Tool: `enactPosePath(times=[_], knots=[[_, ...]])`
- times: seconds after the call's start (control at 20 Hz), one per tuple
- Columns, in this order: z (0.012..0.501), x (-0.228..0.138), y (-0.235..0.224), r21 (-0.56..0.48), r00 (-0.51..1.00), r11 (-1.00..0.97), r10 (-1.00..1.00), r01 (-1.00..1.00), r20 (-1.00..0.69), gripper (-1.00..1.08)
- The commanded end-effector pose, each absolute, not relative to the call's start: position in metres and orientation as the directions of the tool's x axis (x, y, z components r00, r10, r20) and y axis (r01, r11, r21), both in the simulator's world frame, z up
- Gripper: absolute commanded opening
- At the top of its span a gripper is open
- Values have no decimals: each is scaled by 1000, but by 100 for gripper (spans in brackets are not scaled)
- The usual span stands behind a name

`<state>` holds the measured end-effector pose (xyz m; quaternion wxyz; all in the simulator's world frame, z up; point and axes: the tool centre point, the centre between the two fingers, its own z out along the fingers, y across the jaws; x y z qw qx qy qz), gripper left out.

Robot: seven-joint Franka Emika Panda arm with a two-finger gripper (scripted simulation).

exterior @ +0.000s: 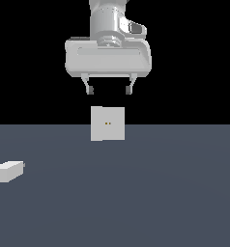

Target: Plug the charger into the wall socket.

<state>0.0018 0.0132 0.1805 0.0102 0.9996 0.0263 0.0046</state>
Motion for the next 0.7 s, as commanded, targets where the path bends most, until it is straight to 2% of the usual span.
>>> enactPosePath(times=[0.0, 0.65], knots=[[180, 2, 13, 21, 999, -998, 53, 52, 9, 100], [166, -11, 37, 17, 997, -999, 51, 51, 53, 100]])
